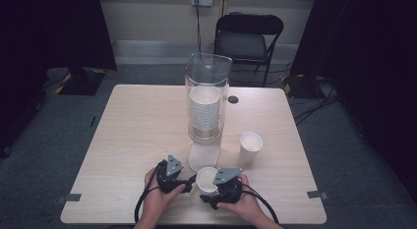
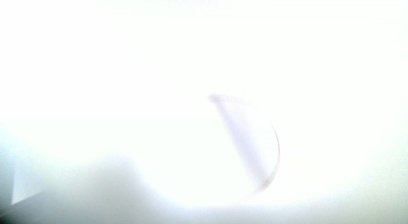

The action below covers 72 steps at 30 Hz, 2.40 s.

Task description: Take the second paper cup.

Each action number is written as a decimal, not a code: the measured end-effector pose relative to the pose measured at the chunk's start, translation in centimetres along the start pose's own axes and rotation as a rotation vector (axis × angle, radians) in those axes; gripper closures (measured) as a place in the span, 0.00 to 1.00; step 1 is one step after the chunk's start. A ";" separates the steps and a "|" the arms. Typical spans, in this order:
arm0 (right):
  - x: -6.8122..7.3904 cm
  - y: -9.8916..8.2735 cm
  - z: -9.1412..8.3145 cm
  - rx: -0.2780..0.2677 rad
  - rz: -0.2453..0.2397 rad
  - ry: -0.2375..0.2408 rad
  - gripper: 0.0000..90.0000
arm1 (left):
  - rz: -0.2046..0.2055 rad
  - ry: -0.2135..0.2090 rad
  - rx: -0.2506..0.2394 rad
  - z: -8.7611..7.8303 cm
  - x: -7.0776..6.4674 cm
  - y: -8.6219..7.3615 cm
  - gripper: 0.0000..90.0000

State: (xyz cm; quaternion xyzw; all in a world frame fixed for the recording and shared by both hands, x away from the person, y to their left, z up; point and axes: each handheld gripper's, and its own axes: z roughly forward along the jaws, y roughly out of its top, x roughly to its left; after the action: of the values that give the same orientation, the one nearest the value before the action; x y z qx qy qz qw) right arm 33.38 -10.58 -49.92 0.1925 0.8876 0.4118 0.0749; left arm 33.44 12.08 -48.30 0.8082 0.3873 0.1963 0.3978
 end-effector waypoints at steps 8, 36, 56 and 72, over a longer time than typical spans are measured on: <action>-0.8 -0.7 -1.6 0.017 0.029 0.018 0.20 | -0.017 0.012 0.016 0.0 0.8 -0.6 0.25; -4.0 -3.6 -6.5 0.003 0.107 -0.032 0.17 | 0.008 -0.021 0.090 0.5 1.5 -1.7 0.22; -7.0 -6.5 -10.8 -0.018 0.191 -0.125 0.16 | 0.008 -0.027 0.087 0.5 1.5 -1.8 0.19; -8.4 -9.0 -13.9 0.001 0.220 -0.182 0.16 | 0.006 -0.027 0.085 0.5 1.5 -1.8 0.19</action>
State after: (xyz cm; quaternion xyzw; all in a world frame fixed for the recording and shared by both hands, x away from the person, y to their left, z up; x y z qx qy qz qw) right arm 34.48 -29.05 -47.95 0.3251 0.8508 0.3981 0.1095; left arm 33.85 13.72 -50.07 0.8281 0.3874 0.1700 0.3678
